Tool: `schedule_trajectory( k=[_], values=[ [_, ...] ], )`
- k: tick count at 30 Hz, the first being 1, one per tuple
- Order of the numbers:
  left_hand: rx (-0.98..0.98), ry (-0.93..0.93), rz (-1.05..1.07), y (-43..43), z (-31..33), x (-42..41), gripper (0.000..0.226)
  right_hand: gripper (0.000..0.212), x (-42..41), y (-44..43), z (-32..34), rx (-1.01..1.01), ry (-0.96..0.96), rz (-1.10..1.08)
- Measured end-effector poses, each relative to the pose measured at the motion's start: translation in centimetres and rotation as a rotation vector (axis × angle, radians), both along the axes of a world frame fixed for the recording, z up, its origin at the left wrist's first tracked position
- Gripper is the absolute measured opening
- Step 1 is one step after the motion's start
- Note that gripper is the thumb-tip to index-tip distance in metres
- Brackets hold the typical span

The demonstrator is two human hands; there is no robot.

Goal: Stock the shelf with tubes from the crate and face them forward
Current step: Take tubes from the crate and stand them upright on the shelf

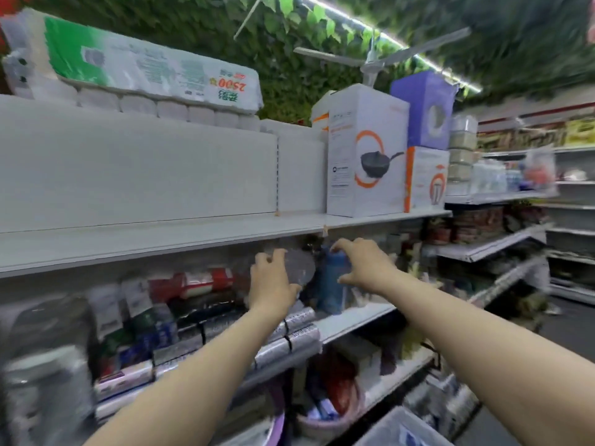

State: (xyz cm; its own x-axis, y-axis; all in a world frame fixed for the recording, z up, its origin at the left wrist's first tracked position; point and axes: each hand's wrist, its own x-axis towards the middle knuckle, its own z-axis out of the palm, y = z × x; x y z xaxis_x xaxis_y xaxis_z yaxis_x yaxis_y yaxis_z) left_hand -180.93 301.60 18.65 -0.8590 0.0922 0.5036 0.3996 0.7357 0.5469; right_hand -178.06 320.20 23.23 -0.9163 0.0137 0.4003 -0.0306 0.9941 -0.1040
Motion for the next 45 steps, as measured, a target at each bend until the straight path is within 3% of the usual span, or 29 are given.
schedule_trajectory(
  k=[11, 18, 23, 32, 40, 45],
  values=[
    [-0.093, -0.196, -0.273, 21.2, -11.0, -3.1, 0.066, 0.057, 0.4, 21.1, -11.4, -0.071, -0.212, -0.241],
    [-0.148, -0.329, -0.339, 33.9, -19.5, -9.8, 0.06, 0.051, -5.3, 33.0, -19.2, -0.017, -0.366, -0.324],
    [-0.184, -0.526, -0.313, 40.2, -26.8, -14.5, 0.059, 0.049, -10.7, 39.5, -26.3, -0.069, -0.533, -0.304],
    [-0.263, -0.926, -0.08, 42.3, -41.0, -17.5, 0.06, 0.049, -16.3, 44.5, -42.5, -0.2, -0.943, -0.13],
    [-0.01, -1.339, 0.383, 40.1, -51.6, -13.0, 0.061, 0.049, -17.3, 45.1, -56.5, -0.246, -1.396, 0.204],
    [0.166, -1.522, 0.61, 41.4, -57.5, -9.5, 0.069, 0.058, -16.5, 46.1, -62.8, -0.302, -1.524, 0.265]
  ],
)
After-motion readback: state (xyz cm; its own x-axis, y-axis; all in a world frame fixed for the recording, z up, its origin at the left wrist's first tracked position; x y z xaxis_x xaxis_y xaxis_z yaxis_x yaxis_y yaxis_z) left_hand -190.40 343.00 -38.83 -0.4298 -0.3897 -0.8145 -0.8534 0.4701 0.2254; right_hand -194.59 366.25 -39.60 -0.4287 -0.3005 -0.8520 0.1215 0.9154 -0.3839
